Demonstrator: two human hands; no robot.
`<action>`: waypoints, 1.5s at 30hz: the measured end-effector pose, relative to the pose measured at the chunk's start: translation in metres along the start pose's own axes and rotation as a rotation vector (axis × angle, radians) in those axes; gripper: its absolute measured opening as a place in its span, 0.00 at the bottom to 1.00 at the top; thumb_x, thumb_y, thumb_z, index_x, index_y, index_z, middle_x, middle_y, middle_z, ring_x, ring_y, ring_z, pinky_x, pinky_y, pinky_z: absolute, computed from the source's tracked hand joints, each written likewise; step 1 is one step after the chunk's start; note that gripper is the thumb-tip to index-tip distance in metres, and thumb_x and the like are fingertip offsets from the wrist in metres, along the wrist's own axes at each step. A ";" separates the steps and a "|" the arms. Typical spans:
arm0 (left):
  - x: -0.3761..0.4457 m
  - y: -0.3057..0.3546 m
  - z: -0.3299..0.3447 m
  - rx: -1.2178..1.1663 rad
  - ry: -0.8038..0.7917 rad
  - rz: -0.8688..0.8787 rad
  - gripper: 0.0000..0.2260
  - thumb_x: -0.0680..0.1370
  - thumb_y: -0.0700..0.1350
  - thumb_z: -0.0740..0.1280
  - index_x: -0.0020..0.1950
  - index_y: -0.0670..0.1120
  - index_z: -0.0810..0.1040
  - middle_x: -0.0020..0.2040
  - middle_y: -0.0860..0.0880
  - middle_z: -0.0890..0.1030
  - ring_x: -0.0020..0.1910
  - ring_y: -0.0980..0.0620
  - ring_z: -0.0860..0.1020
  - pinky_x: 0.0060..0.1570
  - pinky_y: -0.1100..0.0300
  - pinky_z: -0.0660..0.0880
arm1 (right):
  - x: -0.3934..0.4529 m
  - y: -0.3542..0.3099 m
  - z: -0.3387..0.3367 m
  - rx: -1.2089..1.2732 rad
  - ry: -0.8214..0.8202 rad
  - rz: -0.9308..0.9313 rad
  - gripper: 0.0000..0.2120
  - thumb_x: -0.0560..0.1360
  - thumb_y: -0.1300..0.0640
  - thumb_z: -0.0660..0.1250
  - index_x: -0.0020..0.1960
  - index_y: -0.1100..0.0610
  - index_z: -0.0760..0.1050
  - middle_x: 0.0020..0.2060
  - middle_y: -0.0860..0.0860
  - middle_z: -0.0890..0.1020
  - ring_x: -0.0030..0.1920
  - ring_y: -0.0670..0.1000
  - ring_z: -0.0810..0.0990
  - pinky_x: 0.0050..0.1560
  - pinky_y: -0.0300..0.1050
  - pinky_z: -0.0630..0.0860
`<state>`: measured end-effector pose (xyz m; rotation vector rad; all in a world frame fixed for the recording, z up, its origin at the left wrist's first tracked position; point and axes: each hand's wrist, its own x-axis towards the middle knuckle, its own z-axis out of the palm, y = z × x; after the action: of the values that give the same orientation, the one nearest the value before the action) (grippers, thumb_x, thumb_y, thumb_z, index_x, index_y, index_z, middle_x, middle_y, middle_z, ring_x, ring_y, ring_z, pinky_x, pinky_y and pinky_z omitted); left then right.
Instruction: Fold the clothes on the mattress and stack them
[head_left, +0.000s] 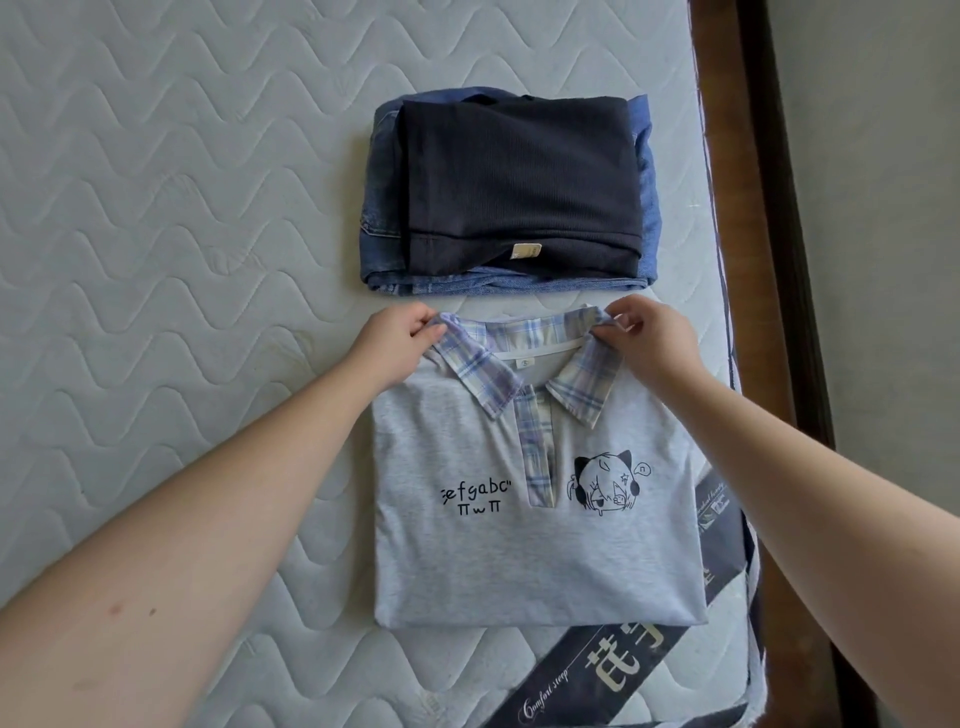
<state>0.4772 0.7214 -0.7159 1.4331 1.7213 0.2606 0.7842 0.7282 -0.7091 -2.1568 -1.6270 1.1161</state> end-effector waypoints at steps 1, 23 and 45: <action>0.000 -0.002 0.000 0.005 0.015 0.005 0.07 0.80 0.46 0.66 0.43 0.55 0.75 0.34 0.59 0.77 0.30 0.64 0.71 0.32 0.66 0.65 | -0.002 0.003 0.001 0.042 0.029 0.003 0.06 0.73 0.49 0.73 0.48 0.46 0.77 0.39 0.45 0.78 0.43 0.52 0.77 0.54 0.57 0.75; -0.007 -0.008 0.006 0.088 0.138 0.010 0.06 0.79 0.52 0.66 0.47 0.50 0.75 0.40 0.55 0.80 0.43 0.49 0.79 0.48 0.53 0.76 | -0.002 0.032 -0.001 -0.268 -0.092 -0.091 0.18 0.74 0.44 0.71 0.34 0.49 0.65 0.32 0.44 0.72 0.38 0.53 0.72 0.43 0.48 0.64; -0.122 -0.036 0.051 0.543 0.458 0.178 0.27 0.78 0.47 0.65 0.76 0.41 0.64 0.75 0.40 0.64 0.70 0.40 0.68 0.64 0.44 0.68 | -0.126 0.059 0.030 -0.323 0.176 -0.274 0.27 0.81 0.52 0.62 0.77 0.56 0.61 0.75 0.54 0.65 0.75 0.56 0.62 0.74 0.55 0.56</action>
<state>0.4847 0.5840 -0.7126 2.0485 2.1402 0.2389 0.7950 0.5864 -0.7092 -2.0524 -2.0525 0.6014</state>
